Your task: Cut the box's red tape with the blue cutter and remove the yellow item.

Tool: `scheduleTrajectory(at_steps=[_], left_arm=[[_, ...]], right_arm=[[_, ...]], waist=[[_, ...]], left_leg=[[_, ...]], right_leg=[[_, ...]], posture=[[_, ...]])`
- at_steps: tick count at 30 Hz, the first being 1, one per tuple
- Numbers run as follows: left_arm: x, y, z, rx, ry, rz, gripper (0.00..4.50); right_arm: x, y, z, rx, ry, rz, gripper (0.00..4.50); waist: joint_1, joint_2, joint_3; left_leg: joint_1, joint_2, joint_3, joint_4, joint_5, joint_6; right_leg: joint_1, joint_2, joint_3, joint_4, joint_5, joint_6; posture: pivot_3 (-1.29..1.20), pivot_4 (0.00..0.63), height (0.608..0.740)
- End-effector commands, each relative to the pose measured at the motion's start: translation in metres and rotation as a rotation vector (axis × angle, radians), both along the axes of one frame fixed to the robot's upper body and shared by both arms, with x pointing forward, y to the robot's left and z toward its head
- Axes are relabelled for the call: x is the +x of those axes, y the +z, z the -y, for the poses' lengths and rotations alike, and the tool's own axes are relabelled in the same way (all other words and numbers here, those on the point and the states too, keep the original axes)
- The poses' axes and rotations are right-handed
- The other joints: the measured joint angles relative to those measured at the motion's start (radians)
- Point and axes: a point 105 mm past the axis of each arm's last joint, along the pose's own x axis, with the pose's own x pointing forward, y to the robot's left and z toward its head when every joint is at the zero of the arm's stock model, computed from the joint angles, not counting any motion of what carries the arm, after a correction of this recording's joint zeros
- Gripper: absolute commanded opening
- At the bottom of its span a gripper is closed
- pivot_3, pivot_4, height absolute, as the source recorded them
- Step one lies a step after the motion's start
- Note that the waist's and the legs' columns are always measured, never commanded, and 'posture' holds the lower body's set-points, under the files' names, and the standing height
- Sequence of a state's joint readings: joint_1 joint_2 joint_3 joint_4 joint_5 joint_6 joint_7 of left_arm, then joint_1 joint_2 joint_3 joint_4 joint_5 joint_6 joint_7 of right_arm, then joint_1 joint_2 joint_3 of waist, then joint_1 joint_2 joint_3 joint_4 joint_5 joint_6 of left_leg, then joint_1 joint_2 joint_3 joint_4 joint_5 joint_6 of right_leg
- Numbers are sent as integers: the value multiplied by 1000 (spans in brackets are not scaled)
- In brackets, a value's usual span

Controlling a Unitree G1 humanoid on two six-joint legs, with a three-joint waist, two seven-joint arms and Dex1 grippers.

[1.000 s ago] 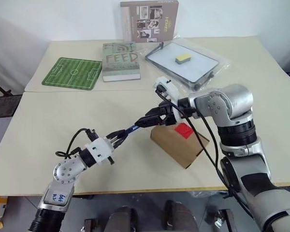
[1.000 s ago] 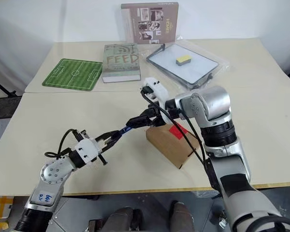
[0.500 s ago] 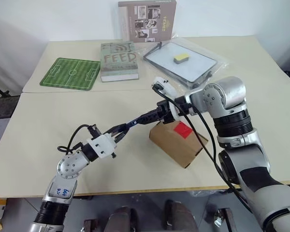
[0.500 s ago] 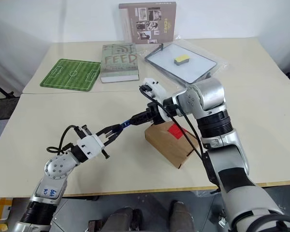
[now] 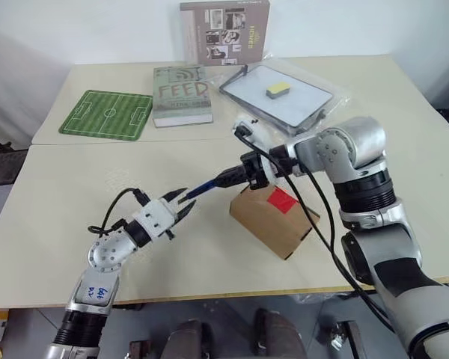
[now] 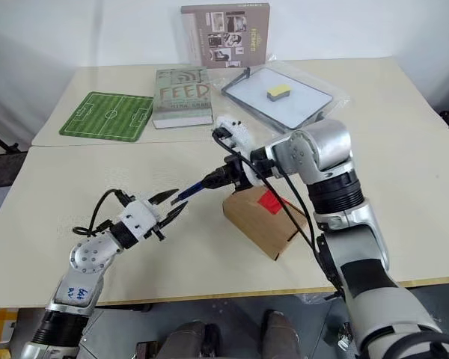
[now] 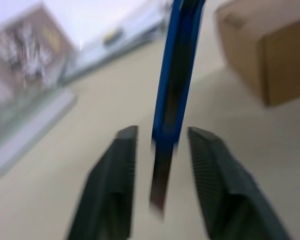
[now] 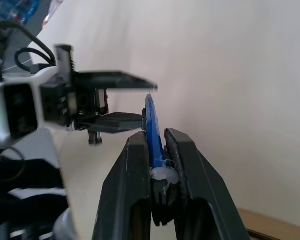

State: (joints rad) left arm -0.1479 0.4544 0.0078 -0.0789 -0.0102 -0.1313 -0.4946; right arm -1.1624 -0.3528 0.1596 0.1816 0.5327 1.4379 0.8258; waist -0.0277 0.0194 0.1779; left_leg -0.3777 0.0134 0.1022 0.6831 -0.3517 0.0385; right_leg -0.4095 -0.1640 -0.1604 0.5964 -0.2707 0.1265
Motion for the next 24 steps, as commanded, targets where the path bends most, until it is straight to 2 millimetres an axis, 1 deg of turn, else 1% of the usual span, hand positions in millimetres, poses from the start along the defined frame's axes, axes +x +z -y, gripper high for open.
scheduleTrajectory(at_steps=[1,2,3,6,8,10,12,14,16,20,24], left_arm=[[-2,23,-9,-112,17,-27,2975],[-5,23,-13,-160,11,-84,3245],[-9,24,-16,-199,-2,-130,3615],[-20,27,-20,-298,-37,-239,4485],[-34,24,-17,-366,-88,-371,4500],[-48,26,-11,-433,-147,-460,4500],[-62,27,0,-467,-211,-527,4500],[-70,28,8,-475,-247,-561,4500],[-74,32,20,-488,-282,-579,4500],[-73,49,52,-509,-382,-546,4500],[-56,63,73,-511,-402,-468,4500]], right_arm=[[3,17,3,49,-17,91,158],[5,20,4,58,-30,102,158],[6,22,6,69,-42,116,158],[8,29,11,100,-61,152,158],[8,35,17,129,-73,187,158],[6,42,23,159,-82,224,158],[3,45,31,180,-95,253,158],[1,47,37,193,-108,277,158],[-2,49,45,202,-123,298,158],[-10,57,69,232,-180,388,158],[-25,67,89,250,-198,502,158]], waist=[[0,-2,1],[0,-2,1],[-1,-3,2],[-1,-3,2],[-1,-4,3],[0,-5,3],[3,-5,3],[5,-6,4],[7,-6,4],[20,-7,4],[29,-7,4]], left_leg=[[0,0,0,0,0,0],[0,1,0,0,0,0],[0,1,0,0,0,0],[0,1,0,0,0,0],[0,1,0,0,0,0],[0,1,-1,0,0,0],[0,1,-1,0,0,0],[0,0,-1,0,0,0],[0,0,-1,0,0,0],[0,0,0,1,0,-1],[0,-1,0,1,1,-1]], right_leg=[[0,0,0,0,0,0],[0,0,0,0,0,0],[0,0,0,0,0,0],[0,0,0,0,0,0],[0,0,0,0,0,0],[0,0,1,0,0,0],[0,0,1,0,0,0],[0,0,2,0,0,0],[1,0,2,0,0,0],[1,0,3,-1,0,0],[1,1,3,-1,0,0]], posture=[[0,150,740],[0,150,740],[0,150,740],[0,150,740],[0,150,740],[0,150,740],[0,150,740],[0,150,740],[0,150,740],[0,150,740],[0,150,740]])
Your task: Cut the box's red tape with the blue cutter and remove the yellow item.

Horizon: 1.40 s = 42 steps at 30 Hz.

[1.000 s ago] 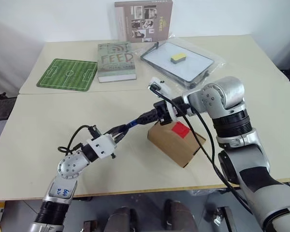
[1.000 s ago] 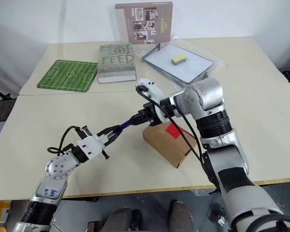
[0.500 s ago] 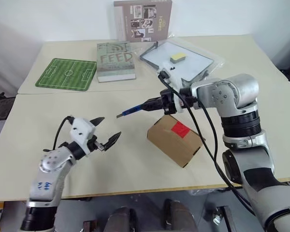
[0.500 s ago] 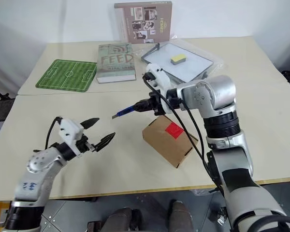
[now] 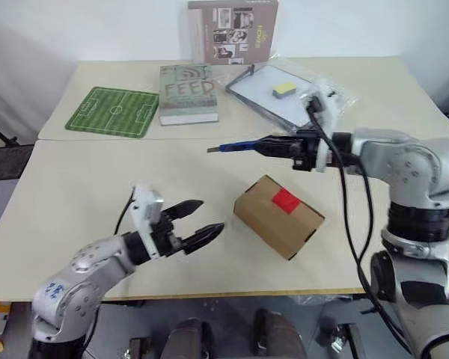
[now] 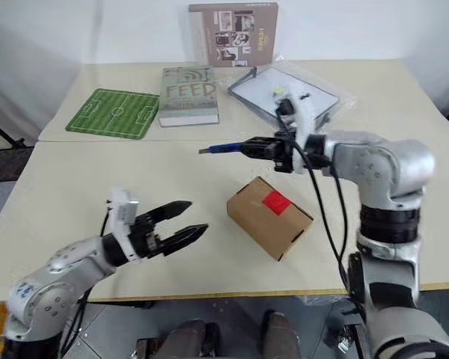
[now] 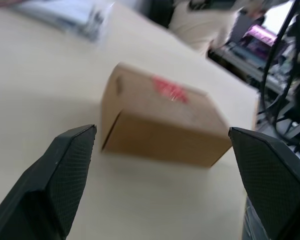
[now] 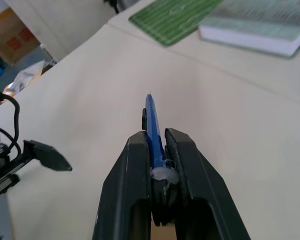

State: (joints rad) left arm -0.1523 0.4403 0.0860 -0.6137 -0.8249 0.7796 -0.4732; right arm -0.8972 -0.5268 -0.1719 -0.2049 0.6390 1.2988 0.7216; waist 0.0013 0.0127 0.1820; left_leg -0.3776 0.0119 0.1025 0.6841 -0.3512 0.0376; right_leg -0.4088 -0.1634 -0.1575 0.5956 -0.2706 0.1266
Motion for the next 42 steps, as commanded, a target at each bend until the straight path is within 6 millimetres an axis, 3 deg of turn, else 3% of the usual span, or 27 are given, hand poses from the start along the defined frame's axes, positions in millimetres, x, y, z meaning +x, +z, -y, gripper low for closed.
scheduleTrajectory(at_steps=[1,4,7,15,20,25,42], left_arm=[[11,12,15,4,9,84,4500],[25,10,31,42,5,125,4500],[43,10,45,61,29,184,3918],[60,7,77,102,-43,171,1511],[60,1,94,118,-134,88,13],[59,-10,101,170,-169,23,13],[56,-21,106,236,-180,-25,13]], right_arm=[[-19,26,11,34,9,151,158],[-29,29,25,31,-35,180,158],[-41,32,38,28,-78,210,158],[-60,20,62,-72,-202,202,158],[-67,-4,73,-174,-270,149,158],[-66,-24,74,-212,-296,110,158],[-66,-34,78,-229,-323,81,158]], waist=[[0,0,0],[0,0,0],[6,-1,0],[23,-2,1],[27,-3,2],[26,-3,2],[27,-4,2]], left_leg=[[0,-1,0,0,0,0],[0,-2,1,0,0,0],[0,-2,2,0,0,0],[0,-2,3,0,0,0],[-1,-2,2,1,0,1],[0,-2,3,1,1,1],[0,-1,2,3,1,1]], right_leg=[[0,0,0,0,0,0],[0,2,0,-1,0,0],[0,2,0,-2,0,0],[0,2,1,-3,0,0],[1,2,1,-3,0,0],[1,2,1,-4,0,0],[2,2,1,-4,0,0]], posture=[[0,150,740],[0,150,740],[0,150,740],[0,150,740],[0,150,740],[0,150,740],[0,150,740]])
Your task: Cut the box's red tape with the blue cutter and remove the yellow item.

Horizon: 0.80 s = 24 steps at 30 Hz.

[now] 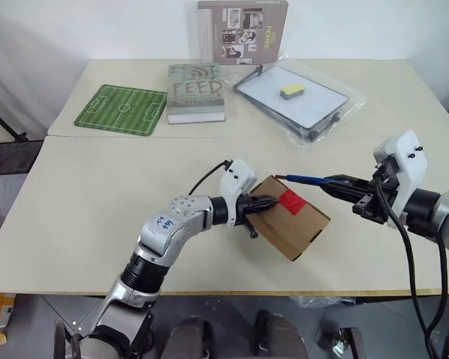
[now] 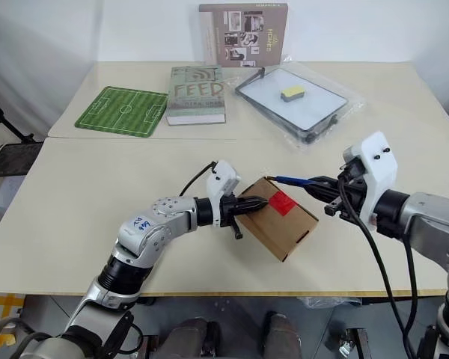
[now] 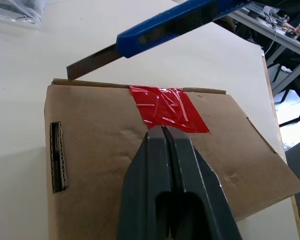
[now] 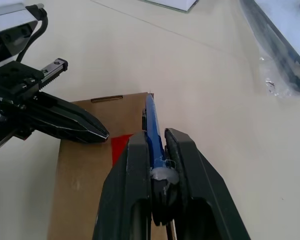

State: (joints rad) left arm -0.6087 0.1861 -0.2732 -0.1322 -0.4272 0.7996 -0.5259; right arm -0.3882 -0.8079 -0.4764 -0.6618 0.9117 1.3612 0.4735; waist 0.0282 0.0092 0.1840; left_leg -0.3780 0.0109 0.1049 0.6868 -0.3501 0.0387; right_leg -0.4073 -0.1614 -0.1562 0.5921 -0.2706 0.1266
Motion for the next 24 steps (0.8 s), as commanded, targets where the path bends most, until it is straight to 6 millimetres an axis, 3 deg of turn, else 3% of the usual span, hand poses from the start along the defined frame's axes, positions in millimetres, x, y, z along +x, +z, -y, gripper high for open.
scheduleTrajectory(at_steps=[1,24], left_arm=[[-3,1,4,10,-20,8,13],[2,-14,9,123,14,-44,13]], right_arm=[[-2,7,-2,-20,5,45,158],[-10,-1,6,-138,-3,-80,158]], waist=[[0,0,0],[2,0,0]], left_leg=[[0,0,0,0,0,0],[0,3,-2,7,-1,1]], right_leg=[[0,0,0,0,0,0],[4,-1,-1,1,0,0]], posture=[[0,150,740],[0,150,740]])
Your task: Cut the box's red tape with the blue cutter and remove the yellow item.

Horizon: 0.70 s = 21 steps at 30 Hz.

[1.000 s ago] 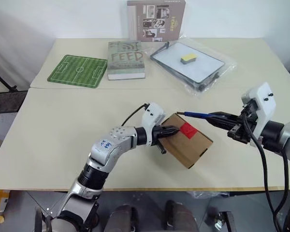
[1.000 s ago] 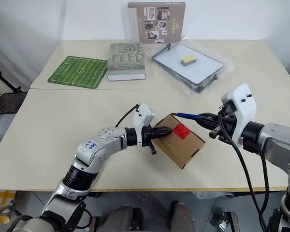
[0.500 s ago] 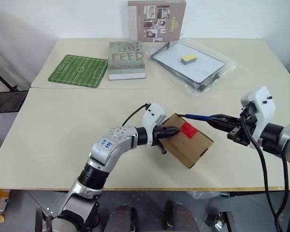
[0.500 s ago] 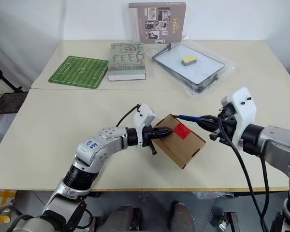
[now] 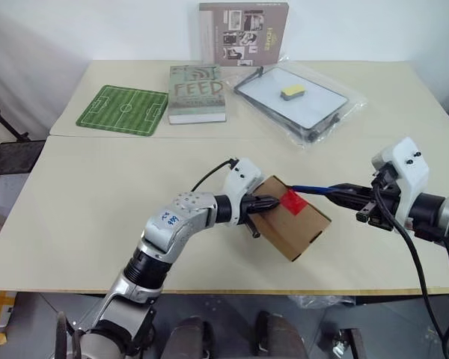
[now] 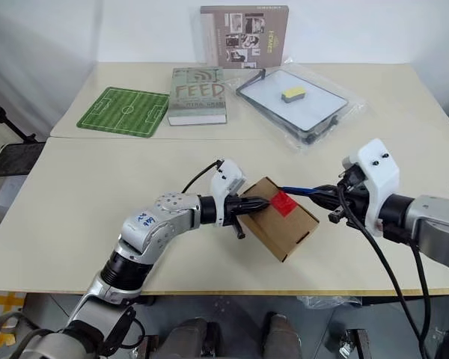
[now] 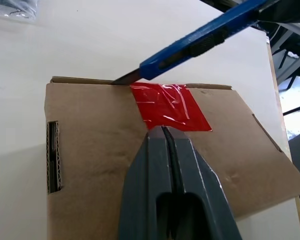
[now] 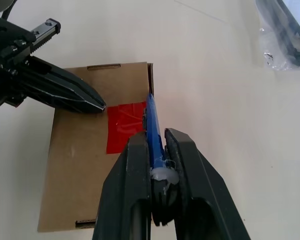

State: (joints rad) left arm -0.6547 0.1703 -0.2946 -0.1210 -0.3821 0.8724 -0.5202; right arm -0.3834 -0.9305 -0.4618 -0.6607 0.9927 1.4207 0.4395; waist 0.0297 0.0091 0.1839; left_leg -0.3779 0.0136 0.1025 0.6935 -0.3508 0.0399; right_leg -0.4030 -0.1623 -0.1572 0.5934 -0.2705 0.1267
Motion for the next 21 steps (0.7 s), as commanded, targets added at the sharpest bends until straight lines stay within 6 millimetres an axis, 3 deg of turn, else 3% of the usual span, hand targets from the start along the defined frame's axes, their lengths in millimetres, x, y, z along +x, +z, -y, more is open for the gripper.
scheduleTrajectory(at_steps=[1,13,21], left_arm=[[1,-12,3,51,21,-32,13],[4,-19,3,77,52,-41,13],[6,-32,6,180,76,-69,13]], right_arm=[[-2,3,0,-37,6,-14,158],[-2,9,9,-94,-16,-72,158],[2,3,-5,-83,27,-102,158]], waist=[[0,0,0],[0,0,0],[-1,0,0]], left_leg=[[0,0,-1,0,0,0],[2,0,-5,4,-1,2],[3,0,-5,5,-1,2]], right_leg=[[1,0,0,0,0,0],[7,-2,-3,-1,0,0],[9,-2,-3,-1,1,1]], posture=[[0,150,740],[0,150,740],[0,150,740]])
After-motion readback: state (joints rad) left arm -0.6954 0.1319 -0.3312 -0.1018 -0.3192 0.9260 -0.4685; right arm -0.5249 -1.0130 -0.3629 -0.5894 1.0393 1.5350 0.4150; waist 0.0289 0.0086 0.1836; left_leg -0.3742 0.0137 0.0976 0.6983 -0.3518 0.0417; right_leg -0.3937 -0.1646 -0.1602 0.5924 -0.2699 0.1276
